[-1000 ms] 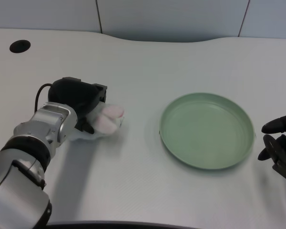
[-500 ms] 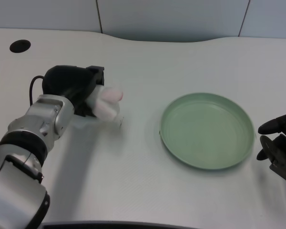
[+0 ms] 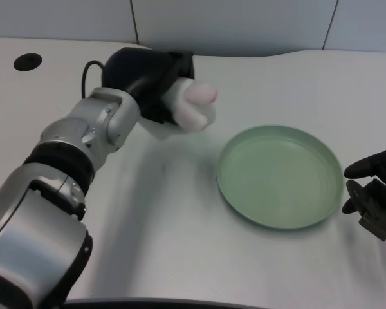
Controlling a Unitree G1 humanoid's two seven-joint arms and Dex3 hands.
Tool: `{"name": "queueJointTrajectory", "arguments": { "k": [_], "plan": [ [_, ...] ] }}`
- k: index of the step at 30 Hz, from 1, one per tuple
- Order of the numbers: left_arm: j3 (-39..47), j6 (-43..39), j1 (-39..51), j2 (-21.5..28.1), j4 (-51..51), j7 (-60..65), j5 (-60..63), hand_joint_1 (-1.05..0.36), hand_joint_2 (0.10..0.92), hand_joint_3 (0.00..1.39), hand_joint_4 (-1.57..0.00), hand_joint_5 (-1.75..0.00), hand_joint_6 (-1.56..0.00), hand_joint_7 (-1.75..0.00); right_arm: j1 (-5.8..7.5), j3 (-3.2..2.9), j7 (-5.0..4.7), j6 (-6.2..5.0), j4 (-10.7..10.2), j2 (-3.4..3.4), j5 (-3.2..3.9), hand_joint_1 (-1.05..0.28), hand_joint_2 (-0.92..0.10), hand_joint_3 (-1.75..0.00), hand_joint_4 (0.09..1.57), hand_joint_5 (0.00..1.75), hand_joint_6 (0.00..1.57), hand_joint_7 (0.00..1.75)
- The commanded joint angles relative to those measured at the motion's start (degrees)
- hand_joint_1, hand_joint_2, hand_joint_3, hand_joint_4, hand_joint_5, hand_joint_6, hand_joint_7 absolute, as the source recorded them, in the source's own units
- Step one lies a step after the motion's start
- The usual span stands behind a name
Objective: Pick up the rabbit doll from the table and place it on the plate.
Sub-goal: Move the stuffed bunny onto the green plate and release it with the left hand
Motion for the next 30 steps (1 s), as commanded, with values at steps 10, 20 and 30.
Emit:
{"name": "queueJointTrajectory", "arguments": {
  "k": [10,20,30],
  "plan": [
    [-1.1,-2.5,-4.0,-9.8,-0.4,-1.0,-0.1,-0.07,0.900,0.05,-0.88,-1.75,-0.66,-1.75,-2.17,-1.12,0.57,0.67,2.0,0.75,2.82,-0.28,-0.92,-0.50,0.38,1.75,0.18,1.69],
    [-3.7,-1.6,-3.2,-15.3,0.4,-2.2,1.3,-0.11,0.913,0.07,-0.85,-1.75,-0.63,-1.75,-4.42,-2.12,2.79,1.57,4.9,0.32,4.61,-0.28,-0.92,-0.51,0.40,1.75,0.15,1.75],
    [-5.7,-1.2,-2.0,-15.9,0.8,-1.9,2.5,-0.16,0.906,0.07,-0.80,-1.75,-0.62,-1.75,-3.50,-1.47,1.64,3.03,2.7,0.79,4.15,-0.27,-0.92,-0.50,0.40,1.75,0.14,1.74]
  ]
}}
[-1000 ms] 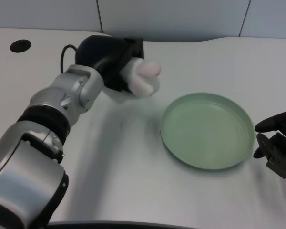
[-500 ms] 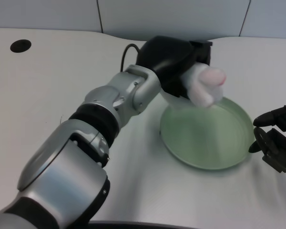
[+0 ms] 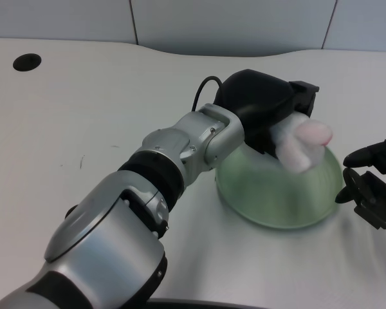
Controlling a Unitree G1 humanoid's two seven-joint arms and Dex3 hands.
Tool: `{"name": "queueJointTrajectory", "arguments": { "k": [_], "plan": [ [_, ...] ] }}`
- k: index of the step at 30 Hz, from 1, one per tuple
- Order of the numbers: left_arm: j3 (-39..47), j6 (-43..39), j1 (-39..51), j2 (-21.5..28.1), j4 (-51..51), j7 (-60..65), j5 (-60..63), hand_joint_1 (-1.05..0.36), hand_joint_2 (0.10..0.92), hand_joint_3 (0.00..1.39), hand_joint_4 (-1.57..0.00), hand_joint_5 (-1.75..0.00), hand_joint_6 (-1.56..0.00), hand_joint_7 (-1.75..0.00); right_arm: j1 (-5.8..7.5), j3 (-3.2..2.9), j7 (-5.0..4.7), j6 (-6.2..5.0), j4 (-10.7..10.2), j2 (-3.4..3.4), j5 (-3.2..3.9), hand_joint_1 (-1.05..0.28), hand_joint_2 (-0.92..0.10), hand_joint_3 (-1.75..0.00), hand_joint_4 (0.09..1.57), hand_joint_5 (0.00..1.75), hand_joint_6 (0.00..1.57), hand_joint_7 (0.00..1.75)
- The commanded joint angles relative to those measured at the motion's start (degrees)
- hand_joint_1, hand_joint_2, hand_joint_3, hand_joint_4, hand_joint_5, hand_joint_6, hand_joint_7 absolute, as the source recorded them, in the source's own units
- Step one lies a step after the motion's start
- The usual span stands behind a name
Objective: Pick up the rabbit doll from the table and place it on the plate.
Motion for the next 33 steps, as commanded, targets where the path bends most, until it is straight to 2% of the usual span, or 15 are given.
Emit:
{"name": "queueJointTrajectory", "arguments": {
  "k": [1,3,4,5,10,11,13,14,15,17,21,24,27,29,33],
  "plan": [
    [-0.6,0.7,0.4,-0.1,0.4,0.1,0.5,-0.16,0.896,0.06,-0.77,-1.65,-0.62,-1.59,0.54,-0.45,0.52,0.33,-0.5,-0.23,0.82,-0.26,-0.92,-0.51,0.39,1.75,0.14,1.75],
    [-0.7,1.0,0.5,-0.1,0.5,0.0,0.6,-0.16,0.890,0.05,-0.76,-1.64,-0.64,-1.51,0.55,-0.57,0.83,0.36,-0.4,-0.12,1.32,-0.26,-0.92,-0.52,0.38,1.75,0.13,1.75],
    [-0.8,0.7,0.6,0.1,0.5,0.0,0.7,-0.16,0.889,0.05,-0.75,-1.64,-0.64,-1.50,0.78,-0.41,0.38,1.05,-1.2,-0.09,1.05,-0.26,-0.92,-0.52,0.38,1.75,0.13,1.75],
    [-1.0,0.3,0.6,0.3,0.5,0.0,0.9,-0.16,0.877,0.04,-0.75,-1.68,-0.63,-1.56,0.93,-0.09,-0.03,1.19,-1.6,-0.29,0.25,-0.26,-0.92,-0.52,0.38,1.75,0.13,1.75],
    [-1.3,-0.8,0.6,1.0,0.7,-3.3,0.5,-0.25,0.839,0.02,-0.68,-1.74,-0.55,-1.69,0.78,-0.33,0.86,0.12,-0.8,-0.20,0.70,-0.26,-0.92,-0.54,0.40,1.75,0.14,1.75],
    [-1.0,-1.2,0.7,1.2,0.7,-4.3,0.0,-0.35,0.839,0.01,-0.57,-1.58,-0.51,-1.51,0.80,-0.34,0.91,-0.06,-0.8,-0.20,0.64,-0.27,-0.92,-0.54,0.40,1.75,0.15,1.75],
    [-1.4,-1.3,0.8,1.5,0.7,-5.2,0.3,-0.39,0.841,0.01,-0.51,-1.48,-0.50,-1.40,0.87,-0.37,0.94,-0.11,-0.8,-0.23,0.56,-0.27,-0.92,-0.53,0.40,1.75,0.15,1.75],
    [-1.9,-1.1,0.7,1.5,0.7,-5.1,0.9,-0.47,0.848,0.01,-0.37,-1.32,-0.39,-1.18,0.91,-0.38,0.92,-0.01,-0.8,-0.25,0.54,-0.27,-0.92,-0.53,0.40,1.75,0.15,1.75],
    [-2.4,-0.9,0.6,1.5,0.7,-4.7,1.4,-0.51,0.854,0.01,-0.31,-1.17,-0.41,-0.89,0.95,-0.46,0.87,0.31,-1.0,-0.19,0.71,-0.28,-0.92,-0.53,0.40,1.75,0.15,1.75],
    [-3.9,0.0,0.4,1.5,0.7,-3.6,3.0,-0.59,0.872,0.01,-0.09,-0.91,-0.26,-0.54,0.90,-0.63,1.03,1.03,-1.2,-0.04,1.31,-0.27,-0.92,-0.52,0.39,1.75,0.14,1.75],
    [-5.6,1.2,0.0,1.6,0.7,-2.7,4.8,-0.65,0.886,0.00,0.00,-0.59,-0.10,-0.38,0.84,-0.55,0.70,0.99,-1.4,0.24,1.25,-0.28,-0.92,-0.52,0.41,1.75,0.16,1.75],
    [-6.8,3.2,-0.5,1.4,0.8,-2.7,6.0,-0.71,0.892,0.00,0.00,-0.33,-0.03,-0.34,0.83,-0.25,-0.12,1.54,-1.9,0.12,0.32,-0.29,-0.92,-0.51,0.40,1.75,0.16,1.75],
    [-7.2,5.4,-0.9,1.3,1.0,-3.9,6.3,-0.69,0.881,0.00,0.00,-0.18,0.00,-0.30,0.44,0.07,-0.20,-0.01,-0.7,-0.41,-0.92,-0.28,-0.92,-0.52,0.41,1.75,0.16,1.75],
    [-7.5,6.2,-1.1,1.4,1.0,-4.3,6.6,-0.68,0.873,0.00,0.00,-0.09,0.00,-0.25,0.05,-0.03,-0.15,-1.00,0.4,-0.47,-1.23,-0.28,-0.92,-0.52,0.42,1.75,0.17,1.75],
    [-7.4,6.2,-1.6,2.0,0.9,-4.5,6.3,-0.69,0.862,0.00,0.00,-0.04,0.00,-0.23,-0.09,-0.80,0.09,1.02,-0.3,0.22,0.47,-0.29,-0.92,-0.50,0.40,1.75,0.16,1.75]
  ]
}}
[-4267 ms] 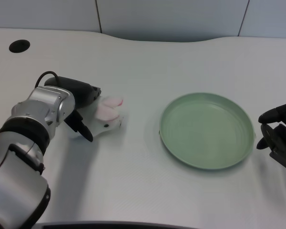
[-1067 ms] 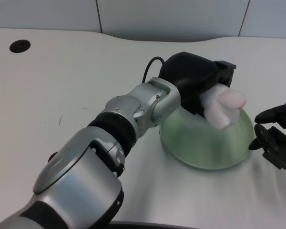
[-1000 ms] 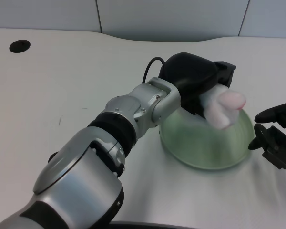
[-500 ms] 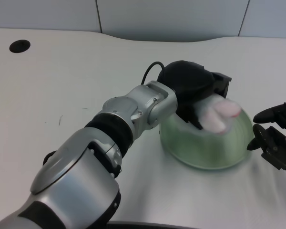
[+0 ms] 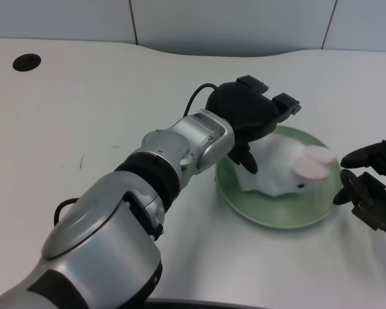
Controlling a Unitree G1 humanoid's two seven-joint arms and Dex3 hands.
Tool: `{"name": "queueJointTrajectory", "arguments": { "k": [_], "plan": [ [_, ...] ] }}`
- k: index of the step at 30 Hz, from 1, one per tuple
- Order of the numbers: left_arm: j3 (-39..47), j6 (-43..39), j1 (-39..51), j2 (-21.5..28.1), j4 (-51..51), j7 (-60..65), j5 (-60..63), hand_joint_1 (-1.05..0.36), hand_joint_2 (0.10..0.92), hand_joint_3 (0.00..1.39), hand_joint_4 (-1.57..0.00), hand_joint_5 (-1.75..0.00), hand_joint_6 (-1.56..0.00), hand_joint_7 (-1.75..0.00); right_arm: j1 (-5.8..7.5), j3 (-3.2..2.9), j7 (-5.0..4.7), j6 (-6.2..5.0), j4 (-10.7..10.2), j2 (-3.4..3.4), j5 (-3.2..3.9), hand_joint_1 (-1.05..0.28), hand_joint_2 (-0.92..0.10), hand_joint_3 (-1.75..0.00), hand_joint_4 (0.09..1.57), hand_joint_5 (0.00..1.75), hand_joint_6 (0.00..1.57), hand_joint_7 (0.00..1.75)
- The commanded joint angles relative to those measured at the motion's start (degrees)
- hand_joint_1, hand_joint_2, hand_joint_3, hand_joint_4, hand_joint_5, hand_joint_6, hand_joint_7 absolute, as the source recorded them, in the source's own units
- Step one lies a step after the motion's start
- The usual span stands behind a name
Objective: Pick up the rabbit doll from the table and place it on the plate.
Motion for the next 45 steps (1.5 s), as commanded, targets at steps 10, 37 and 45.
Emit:
{"name": "queueJointTrajectory", "arguments": {
  "k": [10,37,45],
  "plan": [
    [5.5,-5.1,-1.7,7.3,-1.7,0.3,-4.6,-0.65,0.873,0.00,-0.01,0.00,-0.04,-0.20,-2.11,-1.20,-0.09,1.06,2.1,-0.74,1.89,-0.30,-0.92,-0.49,0.41,1.75,0.17,1.71],
    [38.6,-8.1,40.3,21.0,-35.5,-25.2,-49.4,-0.62,0.921,0.15,-0.28,-0.25,-0.22,-0.03,-0.13,0.81,-0.68,-0.50,-0.9,-0.61,-1.44,-0.30,-0.92,-0.48,0.40,1.75,0.22,1.66],
    [42.7,14.0,53.3,20.2,-57.6,-29.0,-58.1,-0.61,0.921,0.20,-0.43,-0.35,-0.31,-0.05,-0.49,0.60,0.10,-0.44,-0.2,-0.98,-0.41,-0.30,-0.92,-0.52,0.38,1.75,0.21,1.65]
  ]
}}
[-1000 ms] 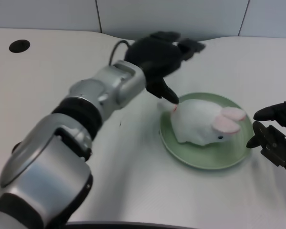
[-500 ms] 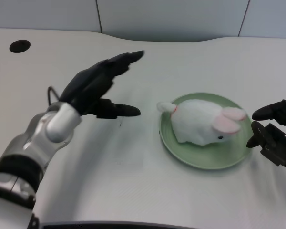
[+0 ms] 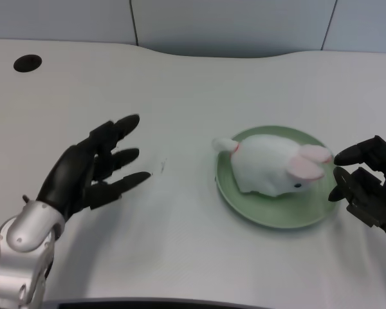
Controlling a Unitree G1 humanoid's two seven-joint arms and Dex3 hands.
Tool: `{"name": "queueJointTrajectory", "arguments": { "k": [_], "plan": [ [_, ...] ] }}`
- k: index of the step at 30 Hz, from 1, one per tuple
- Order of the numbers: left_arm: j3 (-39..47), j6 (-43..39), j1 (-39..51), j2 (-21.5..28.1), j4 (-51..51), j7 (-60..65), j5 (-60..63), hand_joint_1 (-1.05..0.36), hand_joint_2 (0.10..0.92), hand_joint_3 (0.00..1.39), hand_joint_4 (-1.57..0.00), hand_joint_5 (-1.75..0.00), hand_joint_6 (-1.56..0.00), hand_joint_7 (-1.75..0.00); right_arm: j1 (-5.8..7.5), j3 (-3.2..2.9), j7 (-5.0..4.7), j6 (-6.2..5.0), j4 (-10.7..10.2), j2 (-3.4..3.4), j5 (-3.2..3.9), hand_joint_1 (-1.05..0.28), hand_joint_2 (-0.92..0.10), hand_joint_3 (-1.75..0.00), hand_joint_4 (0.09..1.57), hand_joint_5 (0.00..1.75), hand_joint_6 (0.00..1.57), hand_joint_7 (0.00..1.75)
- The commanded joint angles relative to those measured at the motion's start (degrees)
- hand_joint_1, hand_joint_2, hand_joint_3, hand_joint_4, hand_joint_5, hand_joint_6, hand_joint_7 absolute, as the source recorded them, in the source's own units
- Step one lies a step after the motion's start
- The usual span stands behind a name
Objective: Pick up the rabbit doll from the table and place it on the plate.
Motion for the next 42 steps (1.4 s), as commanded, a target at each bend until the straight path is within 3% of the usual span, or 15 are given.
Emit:
{"name": "queueJointTrajectory", "arguments": {
  "k": [1,4,5,8,11,13,15,17,19,23,26,29,32,36,42],
  "plan": [
    [1.8,6.9,3.4,0.1,-6.1,-1.1,-3.1,-0.61,0.921,0.20,-0.44,-0.36,-0.32,-0.06,0.04,-1.01,0.30,1.08,0.2,-0.59,1.22,-0.29,-0.92,-0.52,0.38,1.75,0.21,1.65],
    [2.2,9.5,4.2,0.0,-8.4,-1.1,-3.4,-0.60,0.921,0.20,-0.45,-0.37,-0.33,-0.05,0.05,-0.99,0.32,1.33,0.1,-0.63,1.51,-0.29,-0.92,-0.52,0.37,1.75,0.20,1.65],
    [2.8,12.9,5.1,0.7,-8.9,-2.2,-4.9,-0.60,0.921,0.19,-0.45,-0.37,-0.33,-0.05,0.19,-0.73,-0.36,0.53,0.3,-0.94,0.43,-0.29,-0.92,-0.52,0.37,1.75,0.20,1.65],
    [4.5,20.3,6.6,1.4,-10.4,-3.5,-7.7,-0.53,0.921,0.33,-0.50,-0.93,-0.64,-0.11,0.37,-0.62,-1.31,-0.97,0.8,-1.19,-0.95,-0.29,-0.92,-0.51,0.38,1.75,0.22,1.65],
    [5.2,23.2,7.1,1.6,-10.0,-3.8,-7.6,-0.50,0.921,0.36,-0.53,-1.31,-0.82,-0.23,-0.21,-1.27,-1.13,-1.48,2.4,-1.45,-0.25,-0.30,-0.92,-0.51,0.36,1.75,0.22,1.64],
    [5.5,24.7,7.0,1.7,-9.8,-4.0,-7.5,-0.51,0.921,0.35,-0.61,-1.48,-0.82,-0.52,-0.45,-1.45,-1.41,-2.21,3.1,-1.47,-0.35,-0.30,-0.92,-0.53,0.33,1.75,0.20,1.62],
    [5.3,24.9,6.6,2.0,-8.6,-5.0,-7.2,-0.51,0.921,0.37,-0.61,-1.57,-0.76,-0.75,-0.91,-2.17,-1.34,-2.32,3.6,-0.85,0.89,-0.30,-0.92,-0.56,0.30,1.75,0.18,1.59],
    [4.8,22.6,6.0,2.4,-5.9,-6.7,-6.6,-0.49,0.921,0.43,-0.56,-1.69,-0.65,-1.09,-1.29,-2.39,-2.58,-2.46,4.0,-0.63,0.31,-0.31,-0.92,-0.58,0.25,1.75,0.15,1.55],
    [4.7,20.8,5.6,2.5,-4.0,-7.4,-5.8,-0.50,0.921,0.45,-0.57,-1.73,-0.58,-1.34,-1.52,-2.17,-3.78,-3.02,4.4,-0.80,-0.98,-0.30,-0.92,-0.60,0.22,1.74,0.16,1.49],
    [5.4,18.0,4.7,1.9,-0.4,-7.3,-5.1,-0.51,0.921,0.46,-0.66,-1.75,-0.59,-1.51,-2.10,-2.77,-5.16,-2.34,4.4,0.05,0.07,-0.28,-0.92,-0.61,0.21,1.74,0.17,1.44],
    [5.6,17.3,3.8,1.8,1.7,-6.9,-4.8,-0.52,0.921,0.45,-0.73,-1.75,-0.61,-1.58,-2.65,-2.91,-5.86,-2.42,5.2,0.04,0.02,-0.28,-0.92,-0.62,0.21,1.74,0.17,1.42],
    [5.2,15.3,3.2,2.1,3.7,-7.4,-4.1,-0.51,0.921,0.45,-0.75,-1.75,-0.55,-1.70,-3.03,-2.74,-5.62,-2.45,5.6,-0.30,-0.05,-0.28,-0.92,-0.63,0.22,1.74,0.18,1.41],
    [5.3,15.3,2.0,1.8,5.4,-6.8,-3.6,-0.50,0.921,0.44,-0.75,-1.75,-0.53,-1.74,-3.75,-2.31,-5.06,-1.73,6.4,-1.43,-0.80,-0.29,-0.92,-0.63,0.23,1.74,0.20,1.43],
    [5.3,14.1,0.8,1.8,7.2,-7.1,-3.1,-0.50,0.921,0.44,-0.75,-1.75,-0.51,-1.75,-4.67,-2.33,-3.93,-1.27,7.7,-2.36,-0.58,-0.27,-0.92,-0.62,0.24,1.72,0.21,1.44],
    [5.4,12.7,-0.4,1.6,9.4,-7.3,-3.0,-0.50,0.921,0.46,-0.75,-1.75,-0.52,-1.75,-5.60,-2.61,-3.10,-0.75,8.8,-2.78,0.08,-0.27,-0.92,-0.59,0.26,1.71,0.23,1.46]
  ]
}}
